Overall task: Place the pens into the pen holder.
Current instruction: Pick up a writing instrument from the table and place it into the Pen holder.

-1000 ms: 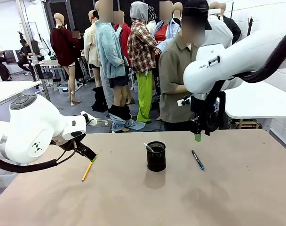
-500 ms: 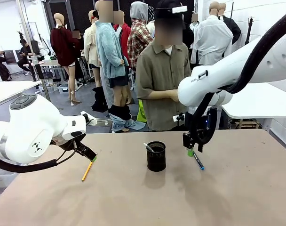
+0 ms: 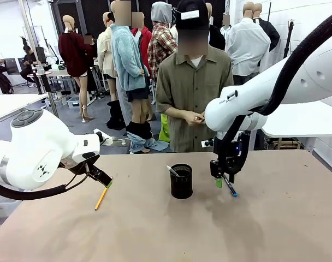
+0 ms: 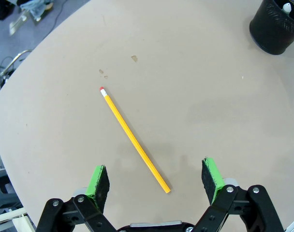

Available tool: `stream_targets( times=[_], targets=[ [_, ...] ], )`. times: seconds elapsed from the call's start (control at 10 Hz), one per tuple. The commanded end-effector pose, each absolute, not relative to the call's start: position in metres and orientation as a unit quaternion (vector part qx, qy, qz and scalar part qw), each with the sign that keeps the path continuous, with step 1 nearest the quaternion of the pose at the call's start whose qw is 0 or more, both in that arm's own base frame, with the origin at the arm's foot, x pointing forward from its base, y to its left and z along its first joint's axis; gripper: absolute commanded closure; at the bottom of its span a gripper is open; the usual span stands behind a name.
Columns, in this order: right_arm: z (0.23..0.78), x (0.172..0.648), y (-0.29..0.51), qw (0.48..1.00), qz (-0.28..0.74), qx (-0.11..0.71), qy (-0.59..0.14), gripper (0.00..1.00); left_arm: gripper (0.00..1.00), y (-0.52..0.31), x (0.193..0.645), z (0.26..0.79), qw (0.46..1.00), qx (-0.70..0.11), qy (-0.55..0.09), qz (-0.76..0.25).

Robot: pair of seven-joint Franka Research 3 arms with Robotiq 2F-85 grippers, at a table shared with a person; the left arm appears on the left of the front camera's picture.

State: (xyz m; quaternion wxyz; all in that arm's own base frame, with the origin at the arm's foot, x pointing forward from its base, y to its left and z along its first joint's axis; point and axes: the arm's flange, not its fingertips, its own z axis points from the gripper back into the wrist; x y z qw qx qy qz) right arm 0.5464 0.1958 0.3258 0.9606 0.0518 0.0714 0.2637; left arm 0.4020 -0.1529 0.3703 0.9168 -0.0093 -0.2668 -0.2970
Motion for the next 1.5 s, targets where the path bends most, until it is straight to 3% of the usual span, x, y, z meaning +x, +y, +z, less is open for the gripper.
stream_targets(
  times=[0.0,0.6,0.7,0.9,1.0,1.4],
  targets=[
    [0.315,0.553,0.195,0.97,0.234,0.035,0.062,0.33,0.0,-0.151,0.402,0.371,0.917,-0.01,-0.268,-0.295],
    [0.3,0.561,0.188,0.976,0.21,0.015,0.051,0.33,0.0,-0.151,0.402,0.371,0.917,-0.01,-0.268,-0.295],
    [0.3,0.561,0.188,0.976,0.211,0.013,0.048,0.47,0.0,-0.151,0.402,0.371,0.917,-0.01,-0.268,-0.295],
    [0.299,0.56,0.188,0.975,0.215,0.009,0.051,0.87,0.0,-0.151,0.402,0.371,0.917,-0.01,-0.268,-0.295],
    [0.299,0.559,0.188,0.975,0.215,0.007,0.052,1.0,0.0,-0.151,0.402,0.371,0.917,-0.01,-0.268,-0.295],
    [0.304,0.554,0.186,0.971,0.235,0.0,0.051,1.0,0.0,-0.151,0.402,0.371,0.917,-0.01,-0.268,-0.295]
  ],
)
